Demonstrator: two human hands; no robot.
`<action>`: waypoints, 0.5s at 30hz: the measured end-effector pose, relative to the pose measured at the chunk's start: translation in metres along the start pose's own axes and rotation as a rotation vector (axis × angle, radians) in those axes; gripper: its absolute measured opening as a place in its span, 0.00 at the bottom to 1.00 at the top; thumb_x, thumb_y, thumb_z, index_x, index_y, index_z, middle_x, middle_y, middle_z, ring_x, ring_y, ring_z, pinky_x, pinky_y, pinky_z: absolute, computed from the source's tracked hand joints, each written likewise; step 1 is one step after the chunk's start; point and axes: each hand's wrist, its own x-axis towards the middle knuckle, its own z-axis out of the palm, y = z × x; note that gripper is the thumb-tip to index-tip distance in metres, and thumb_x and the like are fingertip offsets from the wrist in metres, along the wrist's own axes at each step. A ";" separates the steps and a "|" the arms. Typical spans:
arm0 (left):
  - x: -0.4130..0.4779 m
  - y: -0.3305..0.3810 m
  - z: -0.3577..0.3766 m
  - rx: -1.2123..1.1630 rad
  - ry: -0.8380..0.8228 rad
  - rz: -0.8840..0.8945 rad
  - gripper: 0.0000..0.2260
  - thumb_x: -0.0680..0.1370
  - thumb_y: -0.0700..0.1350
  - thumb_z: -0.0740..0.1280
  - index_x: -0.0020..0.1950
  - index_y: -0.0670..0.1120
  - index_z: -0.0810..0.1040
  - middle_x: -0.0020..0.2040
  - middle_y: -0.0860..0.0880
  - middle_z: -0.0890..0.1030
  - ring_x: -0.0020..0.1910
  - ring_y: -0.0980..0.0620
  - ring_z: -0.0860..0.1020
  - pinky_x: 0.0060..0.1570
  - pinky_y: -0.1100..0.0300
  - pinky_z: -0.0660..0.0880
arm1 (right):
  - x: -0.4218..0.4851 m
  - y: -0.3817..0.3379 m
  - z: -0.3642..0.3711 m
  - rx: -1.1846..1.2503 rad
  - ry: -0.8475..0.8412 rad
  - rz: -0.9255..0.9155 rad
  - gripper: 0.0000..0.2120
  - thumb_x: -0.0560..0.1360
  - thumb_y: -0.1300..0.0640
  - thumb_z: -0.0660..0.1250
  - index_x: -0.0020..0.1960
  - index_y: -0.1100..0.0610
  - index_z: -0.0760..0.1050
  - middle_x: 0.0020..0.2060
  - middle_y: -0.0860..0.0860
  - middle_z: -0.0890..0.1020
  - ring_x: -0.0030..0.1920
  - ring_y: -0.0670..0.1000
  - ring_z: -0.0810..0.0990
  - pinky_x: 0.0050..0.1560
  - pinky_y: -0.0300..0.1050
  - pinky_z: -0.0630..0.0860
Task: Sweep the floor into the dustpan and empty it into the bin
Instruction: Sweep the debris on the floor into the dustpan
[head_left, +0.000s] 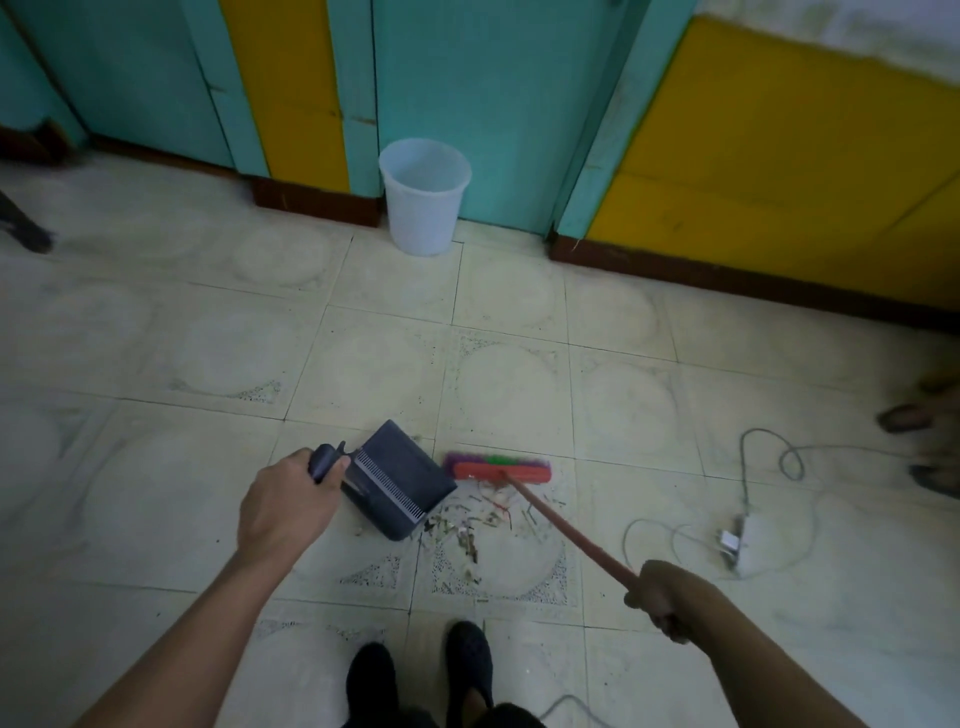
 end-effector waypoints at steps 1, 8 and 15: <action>0.000 -0.002 -0.001 0.000 0.000 0.003 0.16 0.79 0.55 0.64 0.37 0.45 0.74 0.32 0.47 0.77 0.31 0.48 0.75 0.30 0.59 0.67 | 0.010 0.011 0.011 -0.050 0.016 -0.081 0.15 0.78 0.59 0.62 0.61 0.68 0.68 0.30 0.54 0.73 0.24 0.48 0.69 0.26 0.40 0.69; -0.010 -0.015 -0.006 -0.022 -0.001 -0.010 0.18 0.78 0.57 0.64 0.37 0.45 0.74 0.31 0.46 0.77 0.30 0.49 0.75 0.29 0.60 0.68 | 0.013 0.006 -0.008 0.100 0.155 -0.119 0.11 0.79 0.57 0.63 0.48 0.67 0.73 0.24 0.53 0.68 0.20 0.47 0.65 0.24 0.37 0.63; -0.019 -0.030 -0.017 -0.006 0.077 -0.098 0.16 0.78 0.57 0.64 0.38 0.45 0.74 0.32 0.46 0.77 0.34 0.44 0.76 0.35 0.56 0.73 | 0.056 -0.046 0.001 0.055 0.318 -0.192 0.16 0.79 0.61 0.60 0.62 0.70 0.69 0.34 0.57 0.76 0.26 0.50 0.72 0.20 0.36 0.69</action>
